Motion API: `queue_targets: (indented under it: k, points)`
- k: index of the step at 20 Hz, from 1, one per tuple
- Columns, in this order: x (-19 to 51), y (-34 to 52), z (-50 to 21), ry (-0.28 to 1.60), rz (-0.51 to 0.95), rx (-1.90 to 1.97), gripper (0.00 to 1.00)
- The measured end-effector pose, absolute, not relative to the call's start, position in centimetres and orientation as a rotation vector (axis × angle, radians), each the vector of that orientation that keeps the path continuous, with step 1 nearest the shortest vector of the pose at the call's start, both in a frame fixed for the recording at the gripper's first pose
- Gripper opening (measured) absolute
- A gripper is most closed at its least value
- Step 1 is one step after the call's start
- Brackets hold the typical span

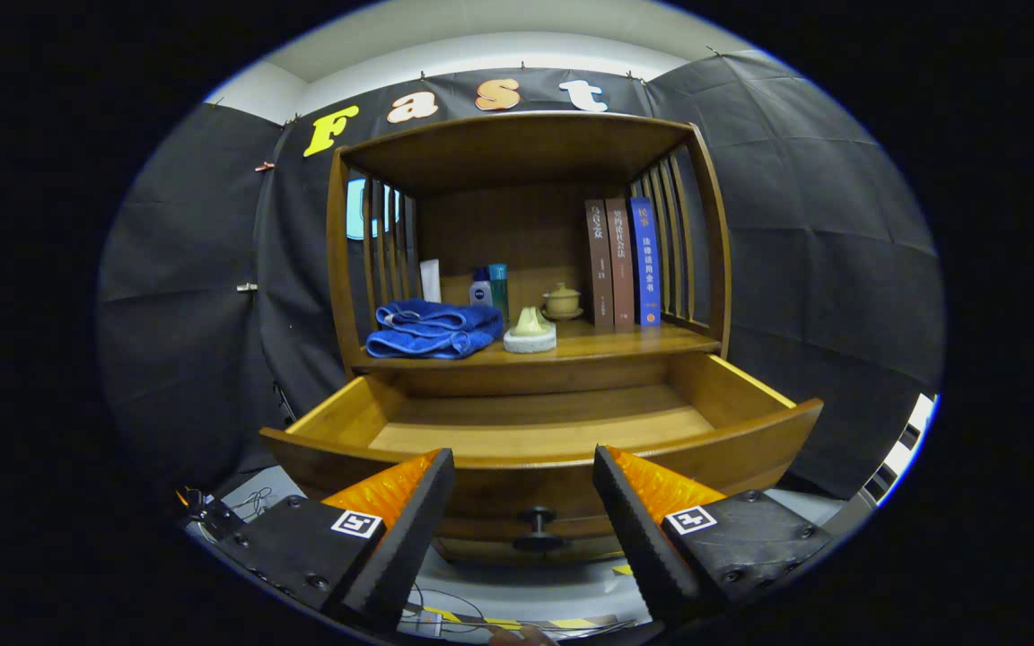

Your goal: Pull open the drawer, take out the items inside it, and place them on the countertop above the cabinet.

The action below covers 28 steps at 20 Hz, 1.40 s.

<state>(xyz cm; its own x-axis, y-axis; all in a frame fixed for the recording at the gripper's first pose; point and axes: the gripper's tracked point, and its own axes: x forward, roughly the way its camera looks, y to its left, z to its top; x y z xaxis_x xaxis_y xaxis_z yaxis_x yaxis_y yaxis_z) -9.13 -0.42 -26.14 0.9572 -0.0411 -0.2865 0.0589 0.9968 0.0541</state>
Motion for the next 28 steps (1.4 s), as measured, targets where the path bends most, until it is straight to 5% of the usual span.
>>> queue_targets:
  k: [15,28]
  points:
    - [-7.1,-1.1,-30.8,0.355,-0.089,0.063,0.98]
    - [1.7,-1.9,-31.1,0.414,-0.077,0.067,0.99]
